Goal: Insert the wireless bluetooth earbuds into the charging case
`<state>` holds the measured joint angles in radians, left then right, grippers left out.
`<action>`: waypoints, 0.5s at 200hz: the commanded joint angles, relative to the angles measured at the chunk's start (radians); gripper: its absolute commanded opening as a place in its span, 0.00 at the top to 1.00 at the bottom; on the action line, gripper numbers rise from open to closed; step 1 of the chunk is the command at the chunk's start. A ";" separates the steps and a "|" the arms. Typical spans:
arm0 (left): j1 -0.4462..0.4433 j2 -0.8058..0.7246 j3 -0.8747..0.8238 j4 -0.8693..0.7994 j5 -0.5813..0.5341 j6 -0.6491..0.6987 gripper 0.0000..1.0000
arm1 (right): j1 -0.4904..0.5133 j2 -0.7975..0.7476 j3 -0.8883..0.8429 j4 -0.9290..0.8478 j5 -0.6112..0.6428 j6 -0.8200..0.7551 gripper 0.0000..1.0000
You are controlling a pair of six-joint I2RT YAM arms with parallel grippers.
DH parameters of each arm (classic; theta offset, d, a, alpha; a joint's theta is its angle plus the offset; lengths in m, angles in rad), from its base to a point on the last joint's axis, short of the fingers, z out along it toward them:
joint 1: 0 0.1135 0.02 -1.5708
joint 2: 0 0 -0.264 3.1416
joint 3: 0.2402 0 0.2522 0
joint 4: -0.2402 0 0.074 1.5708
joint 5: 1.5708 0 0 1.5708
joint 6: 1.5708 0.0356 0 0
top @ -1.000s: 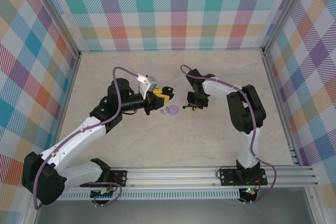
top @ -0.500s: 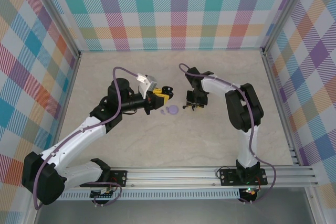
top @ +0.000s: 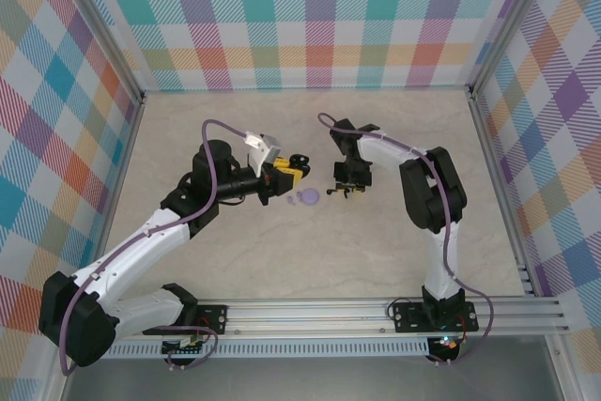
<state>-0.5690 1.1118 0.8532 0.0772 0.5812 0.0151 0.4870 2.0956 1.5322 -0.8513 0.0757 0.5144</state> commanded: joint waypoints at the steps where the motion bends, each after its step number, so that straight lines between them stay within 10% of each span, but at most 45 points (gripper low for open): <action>1: -0.015 -0.011 -0.009 -0.006 -0.004 0.001 0.95 | 0.012 0.047 0.008 -0.015 -0.014 -0.013 0.69; 100: -0.015 0.007 -0.013 -0.010 -0.040 -0.029 0.94 | -0.004 -0.025 -0.050 0.041 0.003 0.027 0.77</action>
<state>-0.5694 1.1118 0.8532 0.0738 0.5728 0.0120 0.4915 2.0941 1.5337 -0.8597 0.0910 0.5190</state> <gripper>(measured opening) 0.212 0.230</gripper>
